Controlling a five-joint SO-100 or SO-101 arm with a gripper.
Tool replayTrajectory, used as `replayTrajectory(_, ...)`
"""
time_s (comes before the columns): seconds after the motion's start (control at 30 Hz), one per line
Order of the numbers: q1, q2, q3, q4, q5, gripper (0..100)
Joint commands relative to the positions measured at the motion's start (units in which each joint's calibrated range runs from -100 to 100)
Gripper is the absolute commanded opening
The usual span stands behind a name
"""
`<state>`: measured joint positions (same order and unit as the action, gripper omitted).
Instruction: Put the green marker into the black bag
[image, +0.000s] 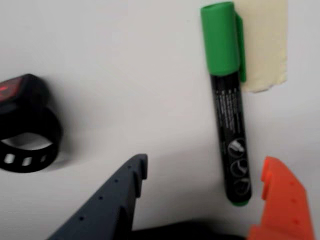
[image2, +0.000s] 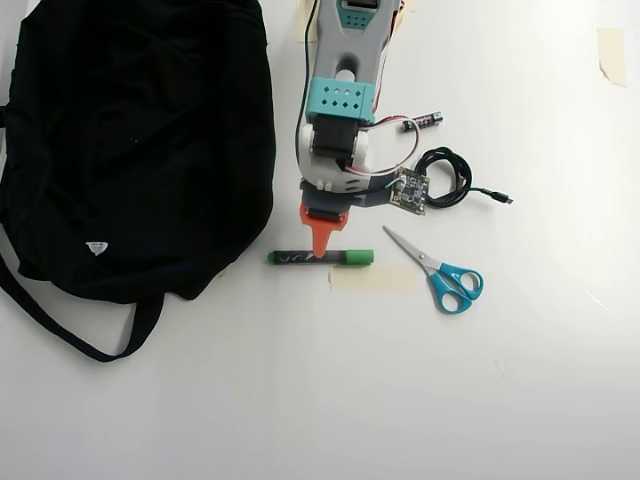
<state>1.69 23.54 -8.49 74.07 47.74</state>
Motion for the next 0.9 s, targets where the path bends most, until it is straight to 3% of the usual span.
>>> replayTrajectory(0.0,-0.6,2.6,-7.8,-0.5,1.4,30)
replayTrajectory(0.43,-2.7,16.7,-29.0,9.1,2.6,32)
replayTrajectory(0.6,-2.7,18.5,-32.0,12.7,2.6,42)
replayTrajectory(0.87,-3.2,19.9,-32.3,15.6,2.5,42)
